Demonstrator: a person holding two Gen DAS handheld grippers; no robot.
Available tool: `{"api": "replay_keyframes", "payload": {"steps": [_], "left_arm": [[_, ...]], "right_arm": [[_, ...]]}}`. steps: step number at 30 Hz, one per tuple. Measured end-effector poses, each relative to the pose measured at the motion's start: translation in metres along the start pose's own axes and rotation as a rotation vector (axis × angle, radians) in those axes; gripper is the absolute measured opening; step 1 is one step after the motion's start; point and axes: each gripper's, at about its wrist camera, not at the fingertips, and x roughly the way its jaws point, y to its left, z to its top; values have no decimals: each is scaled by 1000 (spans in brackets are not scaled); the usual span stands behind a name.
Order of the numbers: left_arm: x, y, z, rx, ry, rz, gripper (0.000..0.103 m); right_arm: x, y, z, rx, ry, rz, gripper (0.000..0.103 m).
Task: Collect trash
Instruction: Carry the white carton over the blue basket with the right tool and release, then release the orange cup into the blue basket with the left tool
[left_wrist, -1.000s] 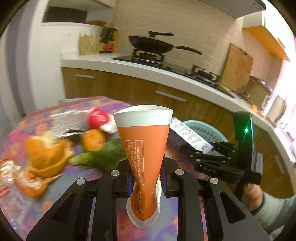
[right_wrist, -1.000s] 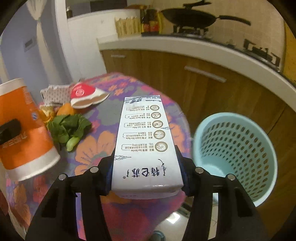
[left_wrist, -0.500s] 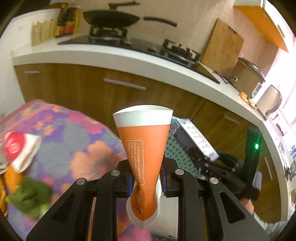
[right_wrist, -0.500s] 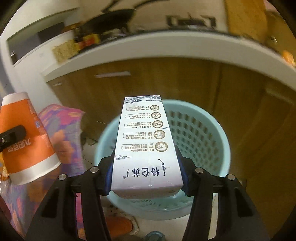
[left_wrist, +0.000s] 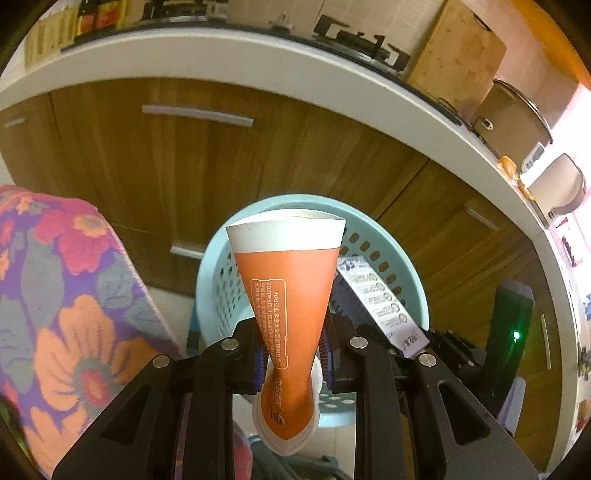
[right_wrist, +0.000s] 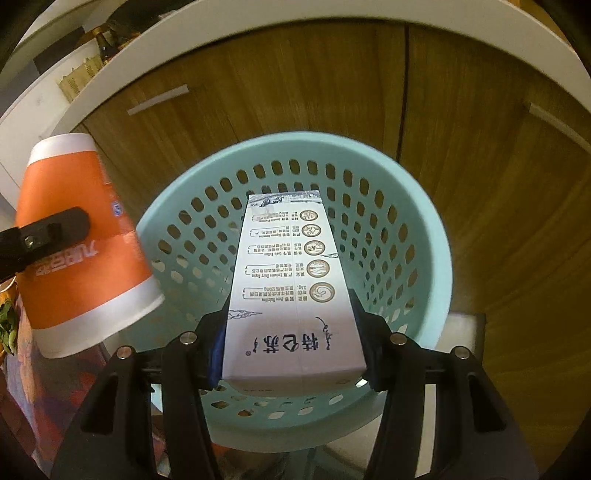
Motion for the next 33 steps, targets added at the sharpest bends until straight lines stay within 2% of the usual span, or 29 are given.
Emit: {"api": "replay_keyframes", "payload": {"steps": [1,4,11,18,26,31,33], "left_arm": [[3,0,1,-6,3,7,21],[7,0,4,-5,10,4,34],[-14,1,-1,12,-27,-10,38],[-61,7,-10,6,-117,0,45],[-124,37,-26,-60,-234,-6,46],[-177,63,-43,-99,-335,44,50],[-201,73,-53,-105,-380,98,55]], "right_arm": [[1,-1,-1,6,8,3,52],[5,-2,1,18,28,12,52],[-10,-2,5,15,-5,-6,54],[-38,10,9,-8,-58,12,54],[-79,58,4,-122,-170,80,54],[-93,104,0,-216,-212,155,54],[-97,122,-3,-254,-225,182,54]]}}
